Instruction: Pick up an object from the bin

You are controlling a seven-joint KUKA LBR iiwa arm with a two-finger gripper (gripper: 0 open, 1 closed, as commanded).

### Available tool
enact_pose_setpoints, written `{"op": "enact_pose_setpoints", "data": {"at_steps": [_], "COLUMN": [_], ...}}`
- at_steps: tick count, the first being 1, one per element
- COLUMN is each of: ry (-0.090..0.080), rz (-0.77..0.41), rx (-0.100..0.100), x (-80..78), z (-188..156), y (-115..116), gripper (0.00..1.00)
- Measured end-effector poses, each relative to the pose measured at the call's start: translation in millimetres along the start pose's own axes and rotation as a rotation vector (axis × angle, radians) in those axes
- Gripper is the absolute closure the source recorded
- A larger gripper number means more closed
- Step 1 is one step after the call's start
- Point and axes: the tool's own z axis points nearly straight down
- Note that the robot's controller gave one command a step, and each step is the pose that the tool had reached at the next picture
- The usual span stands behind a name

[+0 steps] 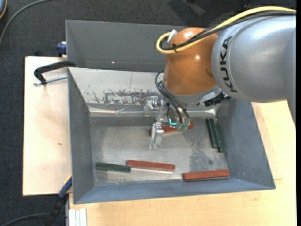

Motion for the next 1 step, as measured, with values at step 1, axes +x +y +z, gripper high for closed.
{"op": "enact_pose_setpoints", "data": {"at_steps": [1], "ry": [-0.002], "rz": [-0.160], "rx": [0.001], "x": [66.6], "z": [112.0], "y": [-20.1], "gripper": [0.00]}}
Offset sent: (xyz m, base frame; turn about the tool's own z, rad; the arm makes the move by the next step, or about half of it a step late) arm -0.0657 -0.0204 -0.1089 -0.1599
